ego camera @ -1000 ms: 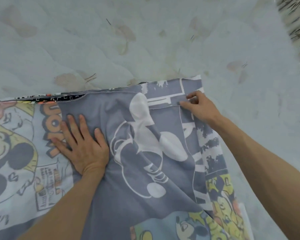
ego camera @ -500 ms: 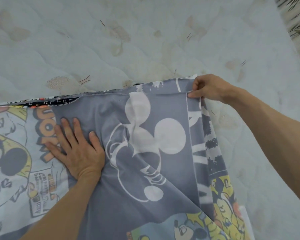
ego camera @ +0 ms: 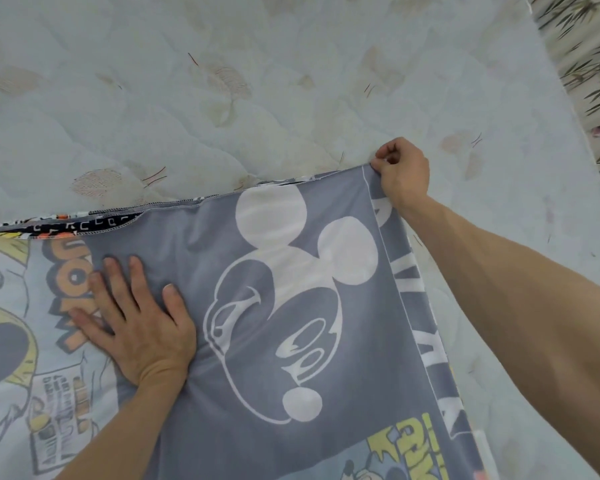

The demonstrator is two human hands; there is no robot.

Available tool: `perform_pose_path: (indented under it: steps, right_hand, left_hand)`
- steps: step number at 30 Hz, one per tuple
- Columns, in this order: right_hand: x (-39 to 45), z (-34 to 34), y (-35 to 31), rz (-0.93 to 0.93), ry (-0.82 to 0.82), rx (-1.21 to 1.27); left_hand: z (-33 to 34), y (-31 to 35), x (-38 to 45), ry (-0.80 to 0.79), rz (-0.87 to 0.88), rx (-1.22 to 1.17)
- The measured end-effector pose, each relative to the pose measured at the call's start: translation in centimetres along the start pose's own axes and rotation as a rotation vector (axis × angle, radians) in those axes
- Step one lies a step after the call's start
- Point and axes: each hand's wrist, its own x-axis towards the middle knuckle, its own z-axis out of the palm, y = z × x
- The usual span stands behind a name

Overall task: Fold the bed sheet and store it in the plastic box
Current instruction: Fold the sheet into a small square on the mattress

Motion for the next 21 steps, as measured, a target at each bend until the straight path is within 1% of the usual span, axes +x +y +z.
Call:
perform_pose_path:
  steps: [8, 12, 15, 17, 19, 21]
  right_hand:
    - [-0.5, 1.2, 0.2, 0.023, 0.053, 0.011]
    - [-1.3, 2.2, 0.5, -0.048, 0.126, -0.034]
    - [-2.3, 3.3, 0.8, -0.124, 0.193, -0.168]
    - [-2.9, 3.8, 1.2, -0.094, 0.256, -0.246]
    - [-3.3, 3.9, 1.3, -0.020, 0.304, -0.285]
    - [-3.2, 3.9, 1.3, 0.001, 0.308, -0.289]
  left_hand:
    - [-0.1, 0.1, 0.0, 0.003, 0.001, 0.007]
    - [-0.3, 0.3, 0.1, -0.008, -0.001, 0.001]
    - [-0.6, 0.4, 0.0, -0.011, -0.002, 0.008]
    - [-0.7, 0.4, 0.0, -0.015, -0.005, 0.002]
    - [-0.7, 0.4, 0.0, -0.012, -0.002, 0.006]
    - [-0.7, 0.4, 0.0, -0.002, 0.001, 0.008]
